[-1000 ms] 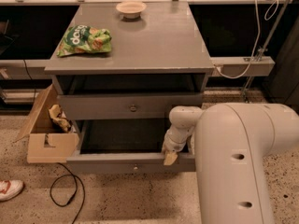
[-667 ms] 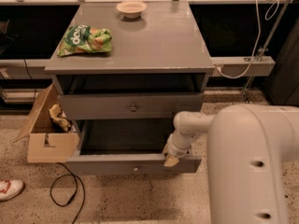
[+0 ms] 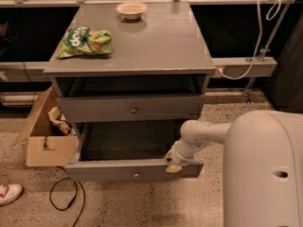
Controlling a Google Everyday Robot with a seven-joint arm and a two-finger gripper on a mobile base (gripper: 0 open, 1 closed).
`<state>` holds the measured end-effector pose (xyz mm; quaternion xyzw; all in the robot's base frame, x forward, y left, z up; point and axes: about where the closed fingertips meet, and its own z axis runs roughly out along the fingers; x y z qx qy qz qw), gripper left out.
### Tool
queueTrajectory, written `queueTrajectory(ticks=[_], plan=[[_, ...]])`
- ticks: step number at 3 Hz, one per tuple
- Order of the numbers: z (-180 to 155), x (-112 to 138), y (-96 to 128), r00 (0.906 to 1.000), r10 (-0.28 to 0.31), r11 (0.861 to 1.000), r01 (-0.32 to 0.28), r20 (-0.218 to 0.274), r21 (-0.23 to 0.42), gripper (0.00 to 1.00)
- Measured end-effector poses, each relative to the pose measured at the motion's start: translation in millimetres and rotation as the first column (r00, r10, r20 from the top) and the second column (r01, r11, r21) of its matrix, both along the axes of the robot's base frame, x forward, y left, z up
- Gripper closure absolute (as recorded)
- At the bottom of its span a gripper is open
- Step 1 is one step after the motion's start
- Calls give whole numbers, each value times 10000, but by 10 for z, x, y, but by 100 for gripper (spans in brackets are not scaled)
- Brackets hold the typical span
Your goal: Open middle drawer
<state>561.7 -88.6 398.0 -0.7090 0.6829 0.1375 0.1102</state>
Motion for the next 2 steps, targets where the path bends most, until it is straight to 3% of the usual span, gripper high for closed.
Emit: queueTrajectory(ticks=[1, 2], plan=[[21, 6, 15, 10000, -1, 10000, 1, 0, 3, 100], [-11, -108, 44, 9999, -128, 9989, 126, 33, 463, 100]])
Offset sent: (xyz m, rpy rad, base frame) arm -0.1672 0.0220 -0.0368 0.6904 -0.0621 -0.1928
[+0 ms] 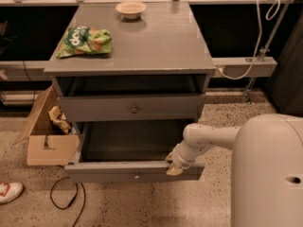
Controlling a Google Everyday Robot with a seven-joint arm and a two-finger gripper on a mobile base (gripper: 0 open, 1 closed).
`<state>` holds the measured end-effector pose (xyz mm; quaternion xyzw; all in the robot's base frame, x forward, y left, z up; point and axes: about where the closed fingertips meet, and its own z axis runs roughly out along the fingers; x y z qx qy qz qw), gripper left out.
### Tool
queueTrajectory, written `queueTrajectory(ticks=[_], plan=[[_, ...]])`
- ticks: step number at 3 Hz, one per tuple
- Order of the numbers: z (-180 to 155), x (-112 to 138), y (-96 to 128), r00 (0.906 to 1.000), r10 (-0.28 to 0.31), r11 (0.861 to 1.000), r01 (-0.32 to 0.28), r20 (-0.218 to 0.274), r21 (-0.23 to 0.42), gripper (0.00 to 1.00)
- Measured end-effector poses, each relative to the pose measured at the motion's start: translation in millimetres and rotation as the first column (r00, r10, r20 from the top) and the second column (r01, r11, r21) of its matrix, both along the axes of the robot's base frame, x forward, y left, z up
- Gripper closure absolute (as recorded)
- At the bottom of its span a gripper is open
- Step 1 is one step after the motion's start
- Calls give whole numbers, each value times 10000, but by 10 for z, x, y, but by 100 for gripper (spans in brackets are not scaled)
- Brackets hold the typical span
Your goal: Open middle drawer
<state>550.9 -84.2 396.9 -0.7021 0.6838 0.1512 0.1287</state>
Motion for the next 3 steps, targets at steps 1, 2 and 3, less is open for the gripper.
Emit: queueTrajectory(ticks=[1, 2, 3], plan=[[21, 1, 1, 10000, 0, 10000, 0, 0, 0, 81], [21, 1, 1, 10000, 0, 10000, 0, 0, 0, 58], [21, 1, 1, 10000, 0, 10000, 0, -1, 0, 35]])
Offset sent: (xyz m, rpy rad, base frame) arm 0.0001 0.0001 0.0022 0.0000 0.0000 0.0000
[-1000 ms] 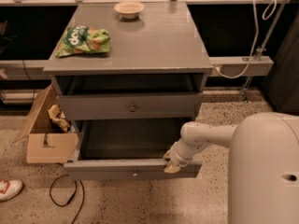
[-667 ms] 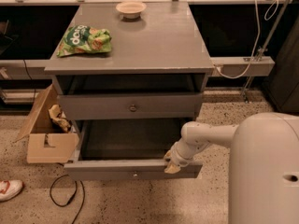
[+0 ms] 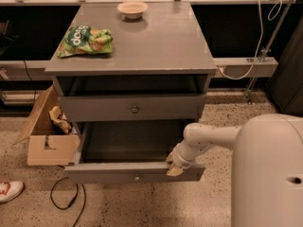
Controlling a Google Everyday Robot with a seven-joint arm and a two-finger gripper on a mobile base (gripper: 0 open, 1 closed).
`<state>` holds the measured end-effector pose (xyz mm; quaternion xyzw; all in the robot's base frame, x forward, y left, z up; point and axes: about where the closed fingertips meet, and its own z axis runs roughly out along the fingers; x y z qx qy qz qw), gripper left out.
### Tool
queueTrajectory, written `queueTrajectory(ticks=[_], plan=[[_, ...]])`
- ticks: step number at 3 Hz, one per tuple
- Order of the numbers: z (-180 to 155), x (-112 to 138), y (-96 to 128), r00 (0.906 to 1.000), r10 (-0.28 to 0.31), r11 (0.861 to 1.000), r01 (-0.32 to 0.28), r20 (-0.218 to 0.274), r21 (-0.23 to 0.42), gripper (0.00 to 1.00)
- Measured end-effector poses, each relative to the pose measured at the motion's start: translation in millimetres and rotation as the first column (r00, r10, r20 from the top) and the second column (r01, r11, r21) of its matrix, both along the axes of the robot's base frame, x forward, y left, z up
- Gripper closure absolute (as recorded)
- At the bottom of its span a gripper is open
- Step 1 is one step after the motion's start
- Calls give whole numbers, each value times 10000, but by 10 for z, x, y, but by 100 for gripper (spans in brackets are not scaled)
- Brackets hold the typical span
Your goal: Open middle drawer
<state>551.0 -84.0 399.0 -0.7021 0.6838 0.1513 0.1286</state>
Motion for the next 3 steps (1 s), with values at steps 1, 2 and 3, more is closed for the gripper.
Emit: queueTrajectory(ticks=[1, 2, 3], plan=[[-1, -3, 0, 10000, 7, 10000, -7, -6, 10, 11], [294, 10, -161, 9986, 27, 9990, -51, 527, 450, 0], [1012, -8, -564, 9804, -382, 9940, 175, 1935, 1076, 0]])
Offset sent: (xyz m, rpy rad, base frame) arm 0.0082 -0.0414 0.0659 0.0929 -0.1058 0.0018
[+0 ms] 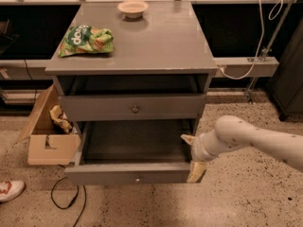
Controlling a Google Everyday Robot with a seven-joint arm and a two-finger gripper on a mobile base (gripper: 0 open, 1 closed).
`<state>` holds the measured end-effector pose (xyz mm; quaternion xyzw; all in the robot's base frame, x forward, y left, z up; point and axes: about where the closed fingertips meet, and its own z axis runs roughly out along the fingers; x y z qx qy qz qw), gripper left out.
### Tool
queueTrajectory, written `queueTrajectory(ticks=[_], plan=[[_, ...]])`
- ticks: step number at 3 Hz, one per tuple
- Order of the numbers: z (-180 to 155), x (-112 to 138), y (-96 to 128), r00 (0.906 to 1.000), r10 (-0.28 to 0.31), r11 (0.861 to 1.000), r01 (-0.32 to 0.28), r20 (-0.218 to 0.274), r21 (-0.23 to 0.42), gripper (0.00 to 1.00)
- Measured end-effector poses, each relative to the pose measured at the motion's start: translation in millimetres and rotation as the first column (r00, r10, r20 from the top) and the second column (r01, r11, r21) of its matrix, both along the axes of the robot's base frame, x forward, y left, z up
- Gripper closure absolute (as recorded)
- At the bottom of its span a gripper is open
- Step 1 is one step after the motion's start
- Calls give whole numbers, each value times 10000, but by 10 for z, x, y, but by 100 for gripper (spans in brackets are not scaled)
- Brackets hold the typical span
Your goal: Open middle drawer
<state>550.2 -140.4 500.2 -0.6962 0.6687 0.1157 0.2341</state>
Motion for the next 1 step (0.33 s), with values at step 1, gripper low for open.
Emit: queueTrajectory(ticks=[1], plan=[[569, -83, -356, 9929, -320, 9987, 271, 1147, 439, 0]])
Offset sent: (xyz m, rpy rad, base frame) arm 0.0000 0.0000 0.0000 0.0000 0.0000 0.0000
